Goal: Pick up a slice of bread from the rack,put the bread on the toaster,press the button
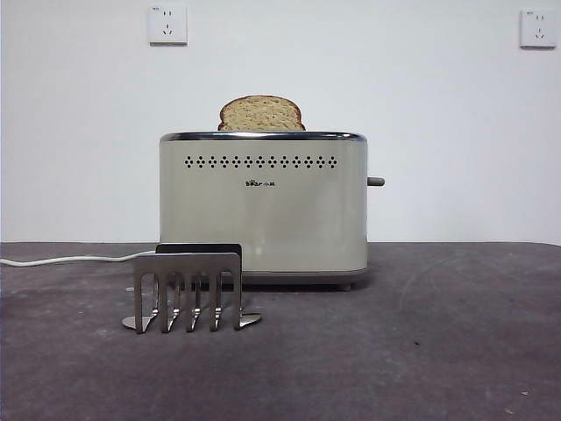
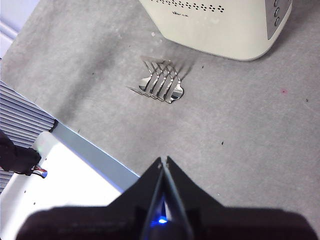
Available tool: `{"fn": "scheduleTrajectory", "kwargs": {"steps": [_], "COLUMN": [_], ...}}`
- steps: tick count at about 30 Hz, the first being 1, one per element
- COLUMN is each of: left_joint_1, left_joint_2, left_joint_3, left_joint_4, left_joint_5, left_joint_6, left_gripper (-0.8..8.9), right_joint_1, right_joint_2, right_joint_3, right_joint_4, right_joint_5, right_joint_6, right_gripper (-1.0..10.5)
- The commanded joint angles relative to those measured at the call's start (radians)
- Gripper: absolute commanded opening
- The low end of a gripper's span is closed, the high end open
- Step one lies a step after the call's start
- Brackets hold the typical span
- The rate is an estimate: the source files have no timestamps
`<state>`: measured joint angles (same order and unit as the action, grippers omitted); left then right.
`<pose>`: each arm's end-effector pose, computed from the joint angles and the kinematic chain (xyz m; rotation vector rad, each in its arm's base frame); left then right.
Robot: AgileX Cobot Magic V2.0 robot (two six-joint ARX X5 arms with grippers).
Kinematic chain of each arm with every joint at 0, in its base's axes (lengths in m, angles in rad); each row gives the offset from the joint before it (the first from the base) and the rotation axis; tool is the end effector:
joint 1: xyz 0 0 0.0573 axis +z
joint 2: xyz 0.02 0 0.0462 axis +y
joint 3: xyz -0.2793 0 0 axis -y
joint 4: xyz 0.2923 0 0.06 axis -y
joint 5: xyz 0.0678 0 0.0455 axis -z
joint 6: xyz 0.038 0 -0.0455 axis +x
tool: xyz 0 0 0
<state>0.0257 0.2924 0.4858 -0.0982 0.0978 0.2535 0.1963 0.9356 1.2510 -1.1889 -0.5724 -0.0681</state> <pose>0.1331 -0.0003 0.3091 0.2591 -0.1037 -0.0596 0.1702 0.0548 0.3996 0.1065 0.8528 0.7471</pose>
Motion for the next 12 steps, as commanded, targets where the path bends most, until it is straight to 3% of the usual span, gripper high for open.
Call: {"fn": "scheduleTrajectory", "kwargs": {"steps": [1, 12], "left_joint_1": [0.008, 0.009], "left_joint_2": [-0.055, -0.219], "left_joint_3": [-0.116, -0.381], "left_joint_4": [0.015, 0.015], "left_joint_5": [-0.003, -0.003], "left_joint_6": [0.002, 0.0], "left_gripper": [-0.03, -0.03], "right_joint_1": [0.001, 0.001], "right_joint_2": [0.0, 0.0], "right_joint_3": [-0.004, -0.004], "right_joint_4": [0.002, 0.002], "right_joint_5": [0.002, 0.002], "right_joint_6": [-0.009, -0.009], "right_gripper": [0.0, 0.0]}}
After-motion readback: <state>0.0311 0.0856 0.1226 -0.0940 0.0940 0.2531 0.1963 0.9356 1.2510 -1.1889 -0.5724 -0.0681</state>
